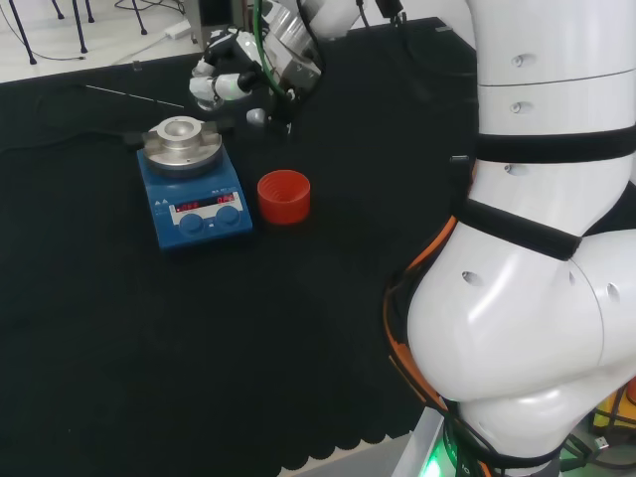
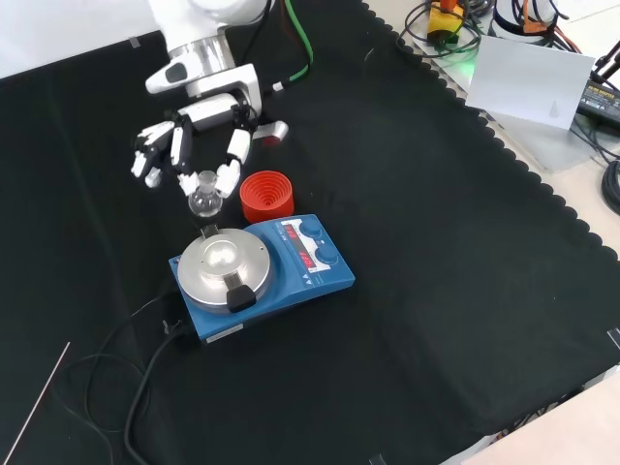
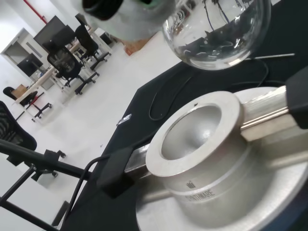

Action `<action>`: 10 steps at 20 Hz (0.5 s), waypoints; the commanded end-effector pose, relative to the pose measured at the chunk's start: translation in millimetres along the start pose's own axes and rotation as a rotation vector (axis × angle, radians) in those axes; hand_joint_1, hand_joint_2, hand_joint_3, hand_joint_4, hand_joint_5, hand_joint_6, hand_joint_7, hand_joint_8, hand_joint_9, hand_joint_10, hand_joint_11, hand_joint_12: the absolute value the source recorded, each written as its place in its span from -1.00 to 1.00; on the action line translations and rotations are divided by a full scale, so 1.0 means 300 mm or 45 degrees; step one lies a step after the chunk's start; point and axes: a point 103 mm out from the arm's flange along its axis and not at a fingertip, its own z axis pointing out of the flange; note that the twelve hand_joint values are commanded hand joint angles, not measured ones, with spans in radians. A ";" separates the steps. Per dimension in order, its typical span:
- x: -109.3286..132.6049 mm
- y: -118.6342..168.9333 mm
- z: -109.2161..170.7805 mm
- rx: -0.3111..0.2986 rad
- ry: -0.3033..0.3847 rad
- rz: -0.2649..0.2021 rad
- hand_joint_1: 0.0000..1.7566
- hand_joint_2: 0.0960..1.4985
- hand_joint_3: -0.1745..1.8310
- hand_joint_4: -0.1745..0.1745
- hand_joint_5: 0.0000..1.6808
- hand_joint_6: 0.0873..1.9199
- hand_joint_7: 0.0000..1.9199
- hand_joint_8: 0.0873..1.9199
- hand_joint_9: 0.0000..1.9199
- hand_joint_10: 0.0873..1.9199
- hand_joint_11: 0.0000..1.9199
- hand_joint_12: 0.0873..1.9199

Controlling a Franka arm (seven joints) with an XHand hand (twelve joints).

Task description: Place the round-bottom flask on the heater.

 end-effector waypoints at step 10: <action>0.068 0.059 0.104 0.101 0.042 -0.015 0.23 0.26 -0.75 1.00 0.41 -0.35 -0.70 -0.52 -0.48 -0.47 -1.00 0.41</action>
